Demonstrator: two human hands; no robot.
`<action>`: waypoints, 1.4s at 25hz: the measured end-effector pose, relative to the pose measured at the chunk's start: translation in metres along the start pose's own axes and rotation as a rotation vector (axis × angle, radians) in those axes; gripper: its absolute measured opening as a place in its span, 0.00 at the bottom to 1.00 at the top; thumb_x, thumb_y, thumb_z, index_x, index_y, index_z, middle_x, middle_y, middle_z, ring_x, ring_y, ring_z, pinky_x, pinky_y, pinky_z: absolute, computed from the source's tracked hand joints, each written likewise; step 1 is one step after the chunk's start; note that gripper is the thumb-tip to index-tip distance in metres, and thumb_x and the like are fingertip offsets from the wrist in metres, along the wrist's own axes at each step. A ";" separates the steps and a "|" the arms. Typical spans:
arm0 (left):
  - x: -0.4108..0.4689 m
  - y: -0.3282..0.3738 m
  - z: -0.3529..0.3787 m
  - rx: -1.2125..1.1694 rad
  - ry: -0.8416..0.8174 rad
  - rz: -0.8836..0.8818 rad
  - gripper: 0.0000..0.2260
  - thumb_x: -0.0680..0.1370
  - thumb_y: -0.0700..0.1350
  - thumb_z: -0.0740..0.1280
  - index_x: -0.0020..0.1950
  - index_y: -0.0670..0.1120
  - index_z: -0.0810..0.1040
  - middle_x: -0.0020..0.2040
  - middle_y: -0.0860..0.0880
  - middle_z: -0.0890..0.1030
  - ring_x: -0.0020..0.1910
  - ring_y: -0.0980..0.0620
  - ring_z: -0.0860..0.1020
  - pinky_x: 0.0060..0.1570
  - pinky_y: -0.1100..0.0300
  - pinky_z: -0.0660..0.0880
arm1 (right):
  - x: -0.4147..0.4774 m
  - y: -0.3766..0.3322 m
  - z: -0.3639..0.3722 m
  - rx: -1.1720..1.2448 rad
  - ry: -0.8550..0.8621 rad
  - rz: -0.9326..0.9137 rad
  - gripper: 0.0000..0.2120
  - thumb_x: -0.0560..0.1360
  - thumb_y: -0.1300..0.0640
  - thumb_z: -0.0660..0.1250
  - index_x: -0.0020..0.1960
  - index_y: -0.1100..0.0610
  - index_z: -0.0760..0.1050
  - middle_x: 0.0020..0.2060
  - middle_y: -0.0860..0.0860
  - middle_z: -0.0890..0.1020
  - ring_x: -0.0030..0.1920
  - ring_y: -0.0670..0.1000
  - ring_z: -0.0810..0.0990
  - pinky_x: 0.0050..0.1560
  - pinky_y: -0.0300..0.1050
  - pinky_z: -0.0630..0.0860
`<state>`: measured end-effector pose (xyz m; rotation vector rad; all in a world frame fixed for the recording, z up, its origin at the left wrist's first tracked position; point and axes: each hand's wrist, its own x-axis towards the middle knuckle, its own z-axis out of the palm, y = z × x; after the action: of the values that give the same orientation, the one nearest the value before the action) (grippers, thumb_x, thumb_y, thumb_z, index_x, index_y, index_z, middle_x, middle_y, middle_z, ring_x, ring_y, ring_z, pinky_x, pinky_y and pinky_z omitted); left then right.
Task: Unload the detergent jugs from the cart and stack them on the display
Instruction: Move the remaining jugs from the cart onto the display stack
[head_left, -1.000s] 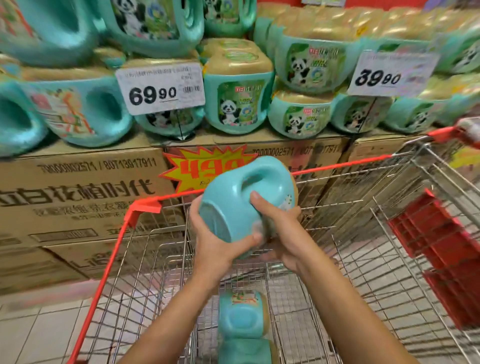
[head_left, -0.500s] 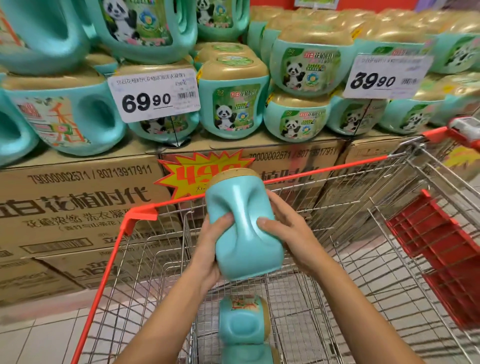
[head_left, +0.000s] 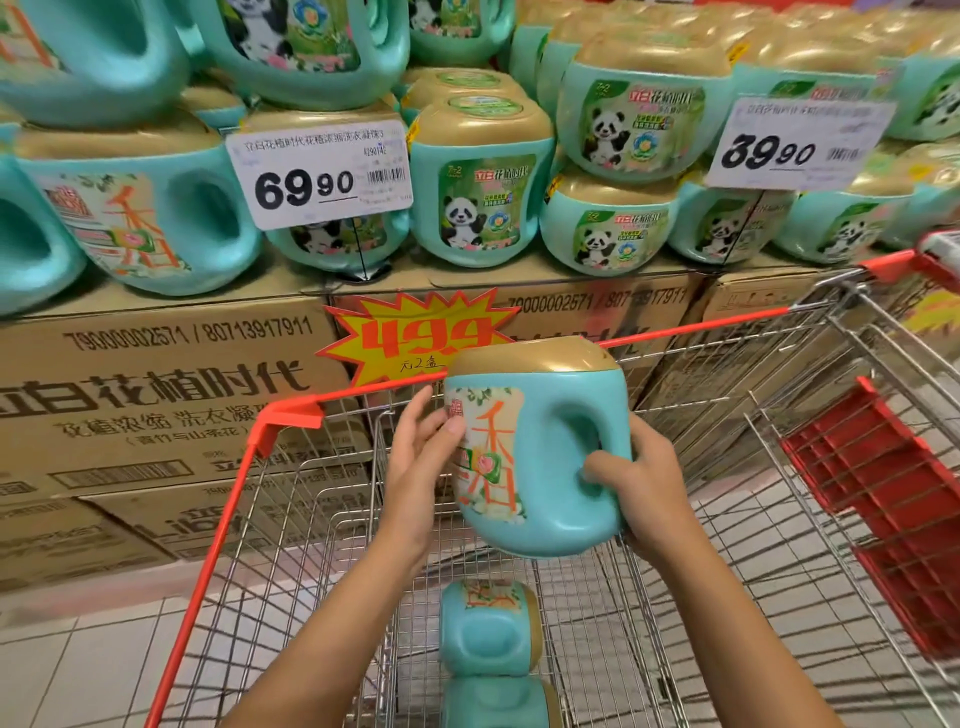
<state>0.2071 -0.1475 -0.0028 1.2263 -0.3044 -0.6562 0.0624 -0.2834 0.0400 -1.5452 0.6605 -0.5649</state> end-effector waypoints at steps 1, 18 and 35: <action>-0.001 0.001 -0.003 -0.022 -0.023 -0.012 0.34 0.65 0.60 0.74 0.69 0.55 0.71 0.60 0.50 0.82 0.55 0.55 0.81 0.50 0.58 0.75 | -0.001 -0.002 -0.003 0.031 -0.041 0.005 0.17 0.56 0.63 0.64 0.39 0.47 0.80 0.31 0.45 0.80 0.31 0.45 0.77 0.27 0.39 0.72; -0.071 0.065 -0.066 -0.159 0.352 0.208 0.28 0.56 0.60 0.81 0.51 0.52 0.82 0.46 0.43 0.86 0.41 0.45 0.85 0.33 0.56 0.80 | -0.021 -0.040 0.109 0.024 -0.194 -0.221 0.31 0.60 0.37 0.73 0.61 0.45 0.73 0.52 0.50 0.83 0.51 0.54 0.83 0.52 0.57 0.80; -0.205 0.171 -0.312 -0.041 0.600 0.386 0.33 0.61 0.57 0.76 0.63 0.47 0.75 0.51 0.42 0.85 0.47 0.43 0.85 0.38 0.54 0.81 | -0.115 -0.081 0.385 0.271 -0.590 -0.313 0.25 0.61 0.43 0.76 0.54 0.51 0.77 0.46 0.52 0.85 0.46 0.54 0.85 0.41 0.46 0.81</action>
<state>0.2695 0.2496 0.0809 1.2227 -0.0185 0.0494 0.2555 0.0738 0.0942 -1.4628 -0.1072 -0.3779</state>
